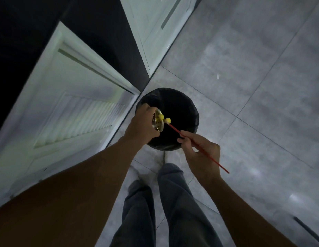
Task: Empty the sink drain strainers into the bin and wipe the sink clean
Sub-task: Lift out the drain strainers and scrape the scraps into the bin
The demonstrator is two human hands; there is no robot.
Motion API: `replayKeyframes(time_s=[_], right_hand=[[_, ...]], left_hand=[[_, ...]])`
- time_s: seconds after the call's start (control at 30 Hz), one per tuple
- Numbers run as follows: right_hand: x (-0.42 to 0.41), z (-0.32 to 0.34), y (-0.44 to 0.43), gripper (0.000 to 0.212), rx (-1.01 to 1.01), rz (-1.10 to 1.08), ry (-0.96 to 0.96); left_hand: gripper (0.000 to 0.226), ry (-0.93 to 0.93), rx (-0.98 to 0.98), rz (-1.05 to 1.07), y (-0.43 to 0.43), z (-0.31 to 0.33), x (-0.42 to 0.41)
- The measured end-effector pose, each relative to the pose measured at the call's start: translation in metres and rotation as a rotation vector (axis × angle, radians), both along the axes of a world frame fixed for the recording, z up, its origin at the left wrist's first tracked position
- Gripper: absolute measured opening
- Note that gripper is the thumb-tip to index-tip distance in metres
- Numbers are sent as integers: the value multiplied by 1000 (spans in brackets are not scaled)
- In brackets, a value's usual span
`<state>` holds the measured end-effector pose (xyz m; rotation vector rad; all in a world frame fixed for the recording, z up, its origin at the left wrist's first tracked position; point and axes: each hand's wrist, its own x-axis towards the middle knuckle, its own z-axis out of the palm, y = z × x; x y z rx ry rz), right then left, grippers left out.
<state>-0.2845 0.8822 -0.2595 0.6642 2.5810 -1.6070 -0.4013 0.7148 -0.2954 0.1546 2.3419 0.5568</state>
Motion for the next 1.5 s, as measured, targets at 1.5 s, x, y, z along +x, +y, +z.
replayKeyframes(time_s=[1.5], right_hand=[[-1,-43,16,19,-260,-23,-150]], left_hand=[[82,-115,-61,72,9,-13,-1]])
